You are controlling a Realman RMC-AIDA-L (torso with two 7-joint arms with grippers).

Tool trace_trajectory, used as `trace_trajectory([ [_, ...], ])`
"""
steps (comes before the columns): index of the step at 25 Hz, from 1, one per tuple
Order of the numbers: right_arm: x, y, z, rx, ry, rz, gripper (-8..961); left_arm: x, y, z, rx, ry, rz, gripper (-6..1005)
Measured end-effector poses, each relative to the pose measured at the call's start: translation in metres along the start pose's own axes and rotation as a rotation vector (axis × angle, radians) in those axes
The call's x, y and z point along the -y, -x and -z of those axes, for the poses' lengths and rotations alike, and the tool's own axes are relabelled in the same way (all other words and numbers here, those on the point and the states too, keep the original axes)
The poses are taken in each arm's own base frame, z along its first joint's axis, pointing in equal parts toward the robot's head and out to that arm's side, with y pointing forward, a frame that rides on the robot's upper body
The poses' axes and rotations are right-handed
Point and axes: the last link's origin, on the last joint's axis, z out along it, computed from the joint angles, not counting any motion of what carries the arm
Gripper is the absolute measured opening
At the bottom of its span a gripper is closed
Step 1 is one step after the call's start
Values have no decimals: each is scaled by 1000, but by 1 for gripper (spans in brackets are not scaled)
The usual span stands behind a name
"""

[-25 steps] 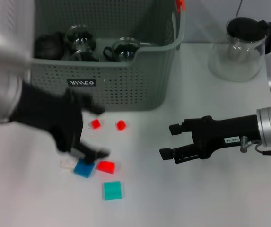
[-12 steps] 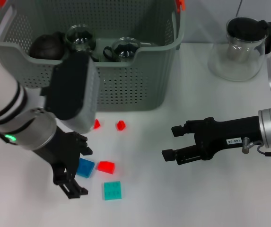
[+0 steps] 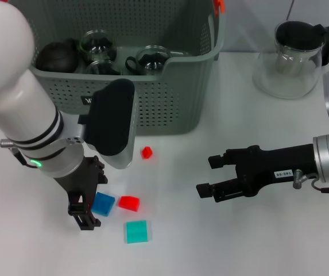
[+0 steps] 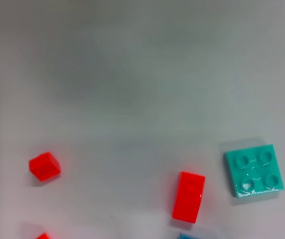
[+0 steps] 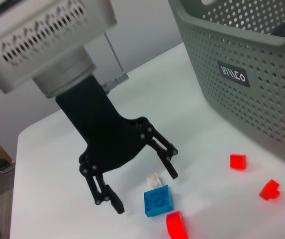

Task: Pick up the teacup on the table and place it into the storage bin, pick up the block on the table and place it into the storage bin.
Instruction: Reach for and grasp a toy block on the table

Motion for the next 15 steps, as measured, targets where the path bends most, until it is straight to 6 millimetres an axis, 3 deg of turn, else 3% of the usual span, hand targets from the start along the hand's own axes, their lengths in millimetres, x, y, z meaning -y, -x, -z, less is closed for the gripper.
trace_trajectory([
  [3,0,-1,0,0,1,-4,946,3,0,-5,11,10,-1,941],
  [8,0,-2,-1,-1,0,-5,946,4,0,-12,18,18,0,841],
  [15,0,-3,-1,-1,0,-4,947,6,-1,-16,15,17,-2,843],
])
